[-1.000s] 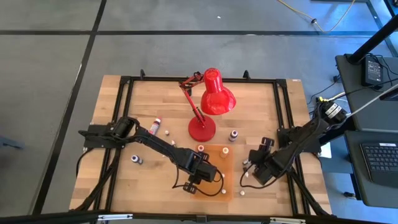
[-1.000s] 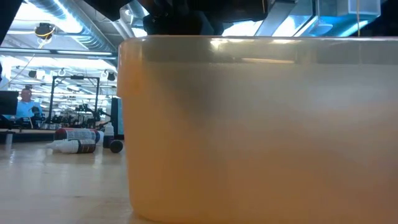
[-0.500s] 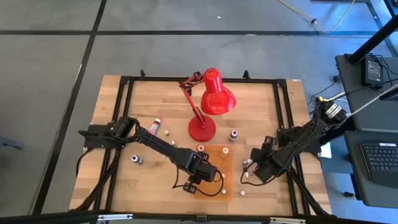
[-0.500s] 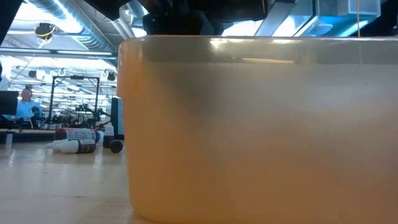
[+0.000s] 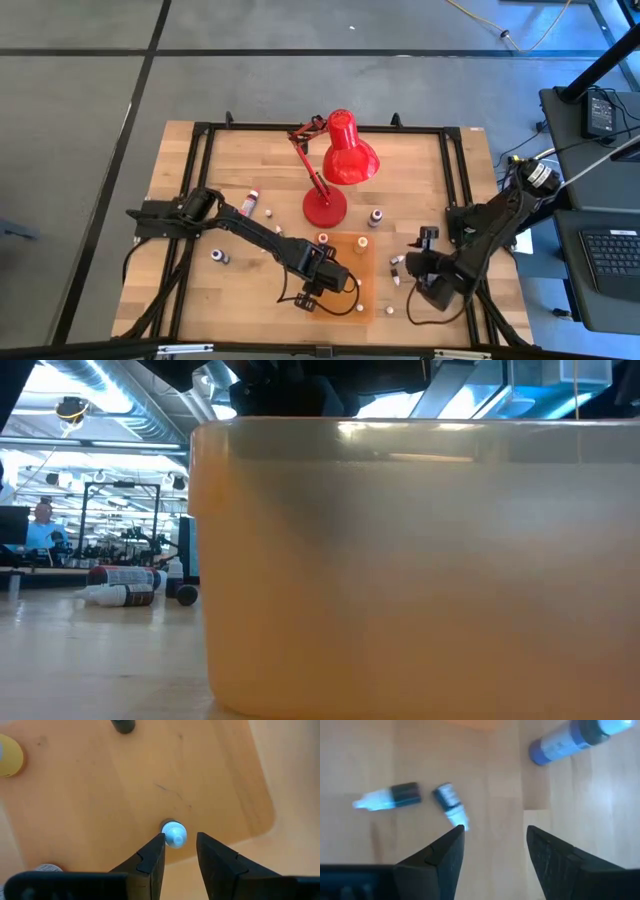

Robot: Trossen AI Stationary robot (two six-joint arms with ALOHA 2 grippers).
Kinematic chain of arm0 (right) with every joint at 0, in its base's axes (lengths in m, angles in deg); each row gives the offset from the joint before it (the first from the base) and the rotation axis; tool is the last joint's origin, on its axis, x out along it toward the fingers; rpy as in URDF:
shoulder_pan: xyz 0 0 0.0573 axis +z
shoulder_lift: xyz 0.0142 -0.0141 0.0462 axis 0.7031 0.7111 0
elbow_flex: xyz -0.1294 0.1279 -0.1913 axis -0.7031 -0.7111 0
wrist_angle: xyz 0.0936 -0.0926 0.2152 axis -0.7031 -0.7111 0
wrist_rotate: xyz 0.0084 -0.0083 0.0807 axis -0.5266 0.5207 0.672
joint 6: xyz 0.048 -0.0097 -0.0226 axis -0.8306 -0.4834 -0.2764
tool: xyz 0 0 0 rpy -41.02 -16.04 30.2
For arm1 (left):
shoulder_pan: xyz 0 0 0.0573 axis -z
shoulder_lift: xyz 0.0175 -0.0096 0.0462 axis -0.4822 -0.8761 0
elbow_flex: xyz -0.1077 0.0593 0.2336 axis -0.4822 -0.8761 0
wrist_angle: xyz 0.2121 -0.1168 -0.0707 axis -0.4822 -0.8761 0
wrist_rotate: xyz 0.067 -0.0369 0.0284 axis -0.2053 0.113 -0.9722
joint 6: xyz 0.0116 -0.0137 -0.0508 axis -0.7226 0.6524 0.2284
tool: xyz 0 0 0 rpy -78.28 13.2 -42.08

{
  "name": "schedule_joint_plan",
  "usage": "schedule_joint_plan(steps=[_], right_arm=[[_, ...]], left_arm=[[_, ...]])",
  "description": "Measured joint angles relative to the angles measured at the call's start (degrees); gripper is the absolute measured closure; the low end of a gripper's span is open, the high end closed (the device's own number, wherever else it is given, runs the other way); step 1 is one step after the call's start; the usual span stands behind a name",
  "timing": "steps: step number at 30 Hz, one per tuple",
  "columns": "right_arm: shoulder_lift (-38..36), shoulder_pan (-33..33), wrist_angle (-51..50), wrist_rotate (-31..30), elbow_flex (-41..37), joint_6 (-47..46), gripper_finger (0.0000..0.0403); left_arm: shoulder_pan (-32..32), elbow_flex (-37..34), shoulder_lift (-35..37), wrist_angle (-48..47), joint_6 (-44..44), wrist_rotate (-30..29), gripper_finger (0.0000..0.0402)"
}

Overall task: Pick & Place food coloring
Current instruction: Put the small black food coloring bottle into the orange bin

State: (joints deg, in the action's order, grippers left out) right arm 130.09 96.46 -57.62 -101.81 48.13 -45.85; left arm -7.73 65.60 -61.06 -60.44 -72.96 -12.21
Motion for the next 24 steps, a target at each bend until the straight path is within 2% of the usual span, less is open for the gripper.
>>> schedule_joint_plan(steps=[8, 16, 24], right_arm=[[-5.9, 2.9, 20.0, -3.8, -12.2, 0.2, 0.0186], [-13.7, 3.3, 38.7, -7.2, -24.9, 7.4, 0.0186], [-14.7, 3.2, 56.6, -6.8, -34.5, 13.7, 0.0186]], left_arm=[[0.0, 0.0, 0.0, 0.0, 0.0, 0.0, 0.0291], [0.0, 0.0, 0.0, 0.5, 0.0, 0.0, 0.0294], [0.0, 0.0, 0.0, 0.5, 0.0, 0.0, 0.0292]])
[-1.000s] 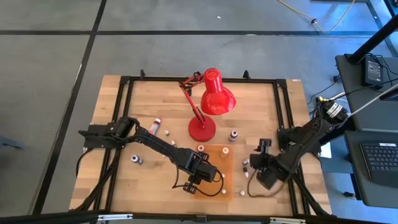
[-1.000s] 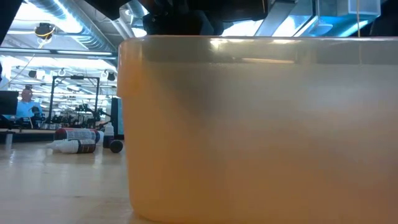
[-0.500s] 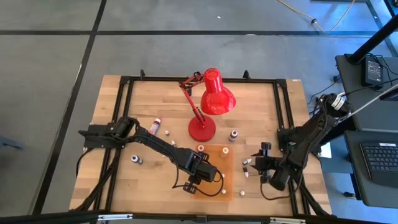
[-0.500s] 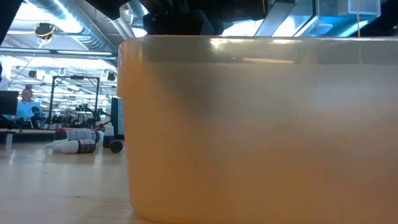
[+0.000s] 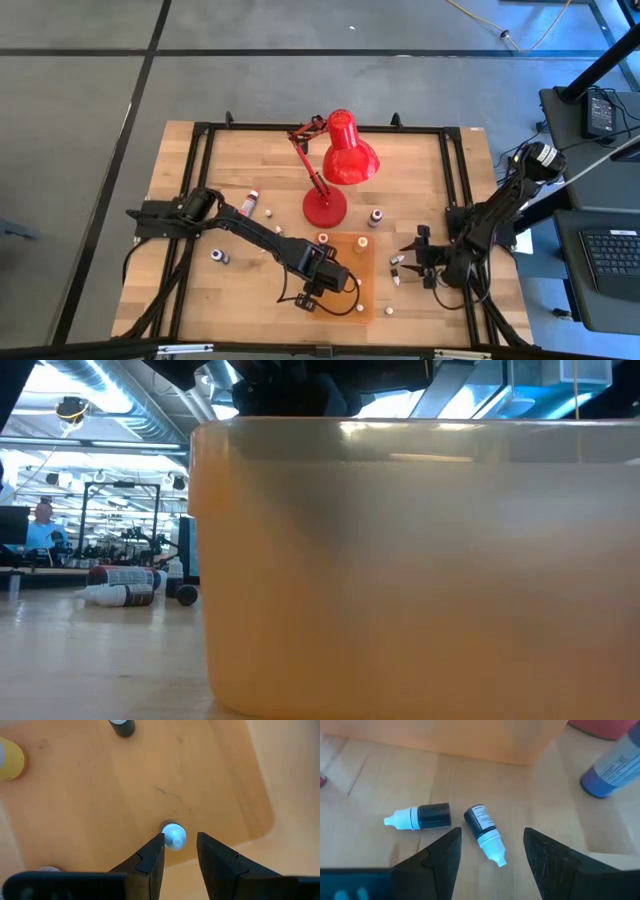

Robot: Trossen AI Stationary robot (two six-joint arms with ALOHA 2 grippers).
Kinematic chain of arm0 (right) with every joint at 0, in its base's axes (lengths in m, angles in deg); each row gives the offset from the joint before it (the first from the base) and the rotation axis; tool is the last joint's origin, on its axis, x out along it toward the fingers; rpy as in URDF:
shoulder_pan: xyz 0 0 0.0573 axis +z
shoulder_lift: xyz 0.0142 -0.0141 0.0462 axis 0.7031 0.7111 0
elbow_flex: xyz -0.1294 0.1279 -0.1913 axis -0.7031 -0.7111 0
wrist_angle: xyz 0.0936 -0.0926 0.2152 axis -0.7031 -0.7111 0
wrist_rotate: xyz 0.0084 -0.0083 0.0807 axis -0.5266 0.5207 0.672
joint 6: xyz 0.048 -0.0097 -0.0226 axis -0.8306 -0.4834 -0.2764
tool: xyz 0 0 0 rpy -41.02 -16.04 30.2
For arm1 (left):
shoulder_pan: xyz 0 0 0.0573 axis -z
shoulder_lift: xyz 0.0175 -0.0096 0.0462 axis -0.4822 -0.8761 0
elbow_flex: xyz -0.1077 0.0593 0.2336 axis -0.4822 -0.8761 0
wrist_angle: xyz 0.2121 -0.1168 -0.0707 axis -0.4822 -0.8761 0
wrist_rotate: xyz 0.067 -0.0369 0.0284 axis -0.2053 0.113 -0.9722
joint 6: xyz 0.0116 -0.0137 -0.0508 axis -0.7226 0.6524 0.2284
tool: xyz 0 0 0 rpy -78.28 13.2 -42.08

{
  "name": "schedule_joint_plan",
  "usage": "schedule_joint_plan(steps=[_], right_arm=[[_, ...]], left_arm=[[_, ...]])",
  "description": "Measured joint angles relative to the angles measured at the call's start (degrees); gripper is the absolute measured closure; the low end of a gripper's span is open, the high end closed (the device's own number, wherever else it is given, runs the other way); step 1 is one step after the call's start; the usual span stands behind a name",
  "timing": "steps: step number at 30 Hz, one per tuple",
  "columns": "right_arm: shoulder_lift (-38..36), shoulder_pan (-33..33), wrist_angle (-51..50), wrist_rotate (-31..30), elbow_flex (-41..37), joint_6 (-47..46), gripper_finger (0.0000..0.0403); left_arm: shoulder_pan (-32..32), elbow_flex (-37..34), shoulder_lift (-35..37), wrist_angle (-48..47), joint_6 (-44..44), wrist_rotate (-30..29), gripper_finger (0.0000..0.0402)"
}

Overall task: Pick & Place food coloring
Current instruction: Put the small black food coloring bottle into the orange bin

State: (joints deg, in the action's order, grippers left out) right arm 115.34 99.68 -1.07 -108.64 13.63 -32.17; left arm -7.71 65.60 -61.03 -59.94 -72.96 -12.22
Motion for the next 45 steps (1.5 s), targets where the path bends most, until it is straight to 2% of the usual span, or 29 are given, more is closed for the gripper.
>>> schedule_joint_plan(steps=[7, 19, 27, 33, 45], right_arm=[[0.0, 0.0, 7.1, 0.1, -4.9, 1.1, 0.0186], [0.0, 0.0, 7.3, 4.4, -5.7, -3.9, 0.0186], [0.0, -0.1, 7.4, 4.1, -5.7, 0.0, 0.0186], [0.0, -0.1, 7.3, 1.2, -5.7, 3.1, 0.0186], [0.1, -0.2, 7.7, 2.6, -5.7, 5.8, 0.0186]], left_arm=[[0.0, 0.0, 0.0, 0.0, 0.0, 0.0, 0.0293], [0.0, 0.0, 0.0, 0.0, 0.0, 0.0, 0.0294], [0.0, 0.0, 0.0, 0.0, 0.0, 0.0, 0.0292], [0.0, 0.0, 0.0, 0.0, 0.0, 0.0, 0.0293], [0.0, 0.0, 0.0, 0.0, 0.0, 0.0, 0.0294]])
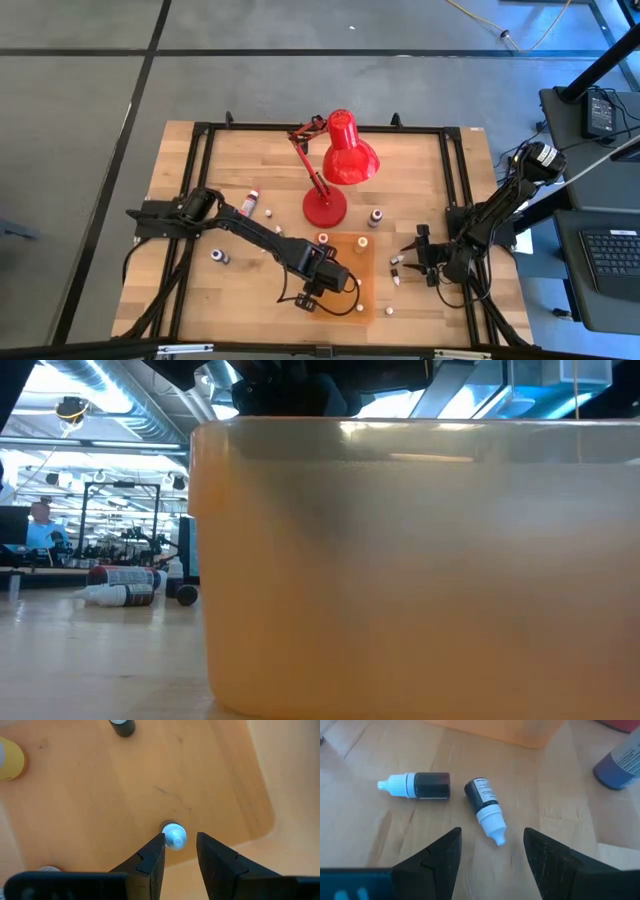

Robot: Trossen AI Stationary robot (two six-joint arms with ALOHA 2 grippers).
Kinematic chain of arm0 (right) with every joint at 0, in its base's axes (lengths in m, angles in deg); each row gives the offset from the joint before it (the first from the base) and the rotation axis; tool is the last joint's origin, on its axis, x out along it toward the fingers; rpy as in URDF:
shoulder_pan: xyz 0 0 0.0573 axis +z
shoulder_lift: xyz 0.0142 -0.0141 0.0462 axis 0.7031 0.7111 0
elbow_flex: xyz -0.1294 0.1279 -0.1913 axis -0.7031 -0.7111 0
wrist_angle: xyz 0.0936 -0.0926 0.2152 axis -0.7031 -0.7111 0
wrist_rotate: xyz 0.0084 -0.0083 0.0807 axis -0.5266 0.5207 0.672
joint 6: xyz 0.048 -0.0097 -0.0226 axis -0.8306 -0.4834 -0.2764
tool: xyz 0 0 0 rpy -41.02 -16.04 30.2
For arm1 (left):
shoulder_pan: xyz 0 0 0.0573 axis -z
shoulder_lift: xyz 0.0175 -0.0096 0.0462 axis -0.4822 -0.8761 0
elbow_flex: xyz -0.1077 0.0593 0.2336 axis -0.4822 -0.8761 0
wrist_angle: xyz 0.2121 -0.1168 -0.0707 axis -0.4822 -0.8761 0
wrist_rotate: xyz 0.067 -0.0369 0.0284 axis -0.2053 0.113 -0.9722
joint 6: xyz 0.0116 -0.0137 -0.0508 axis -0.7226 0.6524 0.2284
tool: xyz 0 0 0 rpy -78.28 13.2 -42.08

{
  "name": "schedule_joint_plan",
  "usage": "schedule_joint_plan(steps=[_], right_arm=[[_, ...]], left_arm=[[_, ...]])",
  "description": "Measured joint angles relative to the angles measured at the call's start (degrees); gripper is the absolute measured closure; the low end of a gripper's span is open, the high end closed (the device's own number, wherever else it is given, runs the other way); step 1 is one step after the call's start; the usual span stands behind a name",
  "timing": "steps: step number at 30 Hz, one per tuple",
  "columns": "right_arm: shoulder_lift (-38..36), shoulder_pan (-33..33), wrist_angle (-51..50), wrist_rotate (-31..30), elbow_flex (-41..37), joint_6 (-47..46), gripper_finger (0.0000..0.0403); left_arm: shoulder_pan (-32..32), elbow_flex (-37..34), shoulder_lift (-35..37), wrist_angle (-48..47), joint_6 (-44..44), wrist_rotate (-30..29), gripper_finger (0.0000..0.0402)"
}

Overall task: Pick & Place food coloring
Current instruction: Put the small black food coloring bottle into the orange bin

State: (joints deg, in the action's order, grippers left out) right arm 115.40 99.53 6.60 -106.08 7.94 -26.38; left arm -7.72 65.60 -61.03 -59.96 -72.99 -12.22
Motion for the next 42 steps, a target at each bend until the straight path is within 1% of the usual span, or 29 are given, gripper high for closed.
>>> schedule_joint_plan(steps=[5, 9, 15, 18, 24, 32, 37, 42], right_arm=[[0.0, 0.0, 0.0, -0.3, 0.0, 0.2, 0.0186], [0.0, -1.5, 0.6, -0.3, 0.0, 0.2, 0.0186], [0.0, -4.2, 1.1, 2.6, 0.0, 2.9, 0.0187], [0.0, -4.7, 1.4, 3.2, 0.0, 4.1, 0.0194], [0.0, -5.4, 2.1, 5.1, 0.0, 4.5, 0.0233], [0.0, -5.4, 2.2, 6.2, 0.1, 4.8, 0.0286], [0.0, -5.4, 2.5, 6.7, 0.1, 7.2, 0.0319], [0.0, -5.5, 2.3, 6.8, 0.5, 7.8, 0.0352]], left_arm=[[0.0, 0.0, 0.0, 0.0, 0.0, 0.0, 0.029], [0.0, 0.0, 0.0, 0.0, 0.0, 0.0, 0.0292], [0.0, 0.0, 0.0, 0.0, 0.0, 0.0, 0.0293], [0.0, 0.0, 0.0, 0.0, 0.0, 0.0, 0.0291], [0.0, 0.0, 0.0, 0.0, 0.0, 0.0, 0.0294], [0.0, 0.0, 0.0, 0.0, 0.0, 0.0, 0.0291], [0.0, 0.0, 0.0, 0.0, 0.0, 0.0, 0.0293], [0.0, 0.0, 0.0, 0.0, 0.1, 0.0, 0.0293]])
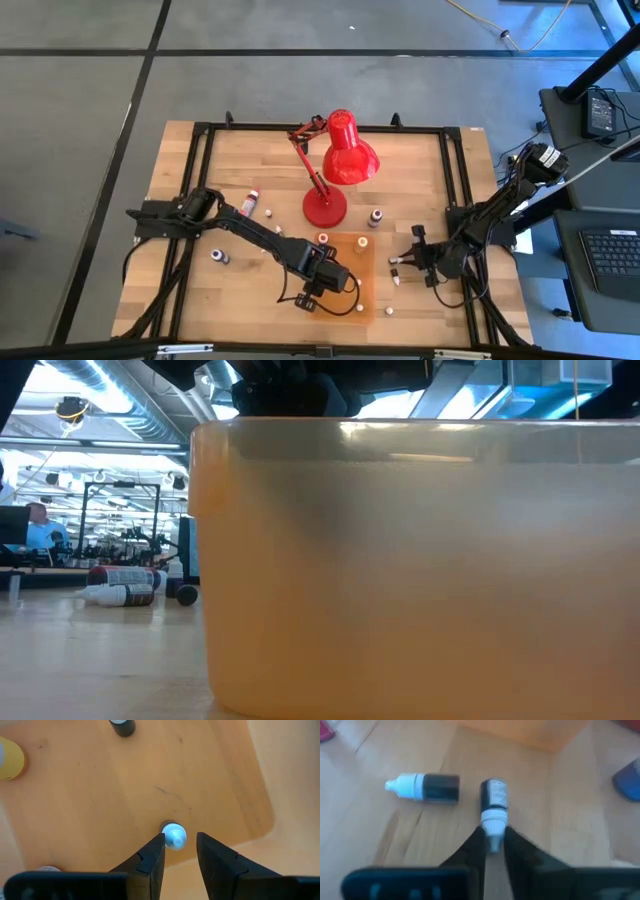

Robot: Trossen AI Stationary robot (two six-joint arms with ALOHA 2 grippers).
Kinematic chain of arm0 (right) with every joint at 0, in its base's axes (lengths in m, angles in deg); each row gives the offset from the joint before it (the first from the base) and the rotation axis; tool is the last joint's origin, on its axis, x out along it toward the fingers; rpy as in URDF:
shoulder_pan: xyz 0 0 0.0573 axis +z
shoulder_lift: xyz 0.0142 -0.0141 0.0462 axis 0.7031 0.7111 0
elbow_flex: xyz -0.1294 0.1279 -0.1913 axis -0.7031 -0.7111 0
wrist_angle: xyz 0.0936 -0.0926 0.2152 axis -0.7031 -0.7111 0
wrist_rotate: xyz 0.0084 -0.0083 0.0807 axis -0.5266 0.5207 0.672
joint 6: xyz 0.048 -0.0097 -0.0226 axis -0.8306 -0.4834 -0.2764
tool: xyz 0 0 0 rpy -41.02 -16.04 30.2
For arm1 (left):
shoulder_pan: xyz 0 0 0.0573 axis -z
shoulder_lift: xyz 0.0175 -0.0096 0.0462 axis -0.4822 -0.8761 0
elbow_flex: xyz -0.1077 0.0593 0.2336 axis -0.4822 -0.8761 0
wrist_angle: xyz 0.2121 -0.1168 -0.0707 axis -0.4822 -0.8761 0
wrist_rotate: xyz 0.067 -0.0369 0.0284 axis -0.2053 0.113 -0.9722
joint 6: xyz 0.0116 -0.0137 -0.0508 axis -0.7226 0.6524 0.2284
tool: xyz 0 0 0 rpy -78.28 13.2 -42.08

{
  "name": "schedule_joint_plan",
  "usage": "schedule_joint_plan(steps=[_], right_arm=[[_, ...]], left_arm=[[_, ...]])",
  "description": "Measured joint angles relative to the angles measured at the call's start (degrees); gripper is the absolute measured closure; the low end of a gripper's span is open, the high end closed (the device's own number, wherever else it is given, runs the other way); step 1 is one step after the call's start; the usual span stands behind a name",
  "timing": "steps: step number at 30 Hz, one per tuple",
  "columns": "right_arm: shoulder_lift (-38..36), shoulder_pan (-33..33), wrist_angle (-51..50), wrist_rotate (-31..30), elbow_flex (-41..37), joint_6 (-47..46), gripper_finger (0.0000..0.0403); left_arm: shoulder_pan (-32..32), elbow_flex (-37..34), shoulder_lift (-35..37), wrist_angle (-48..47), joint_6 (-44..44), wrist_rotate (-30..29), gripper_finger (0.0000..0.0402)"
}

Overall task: Pick & Place food coloring
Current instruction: Put the small black food coloring bottle into the orange bin

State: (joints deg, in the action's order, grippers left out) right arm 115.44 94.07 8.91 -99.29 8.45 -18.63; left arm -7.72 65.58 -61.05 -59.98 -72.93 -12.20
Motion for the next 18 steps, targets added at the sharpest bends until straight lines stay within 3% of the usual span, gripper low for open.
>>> schedule_joint_plan(steps=[11, 18], right_arm=[[-0.1, -0.1, -6.2, -0.8, 7.0, -0.3, 0.0351], [-0.2, -0.4, -30.8, -3.5, 23.6, -0.5, 0.0351]], left_arm=[[-0.2, 0.4, 4.1, -0.1, -0.5, 2.5, 0.0294], [-0.2, 0.5, 10.3, 0.3, -2.6, 2.2, 0.0291]])
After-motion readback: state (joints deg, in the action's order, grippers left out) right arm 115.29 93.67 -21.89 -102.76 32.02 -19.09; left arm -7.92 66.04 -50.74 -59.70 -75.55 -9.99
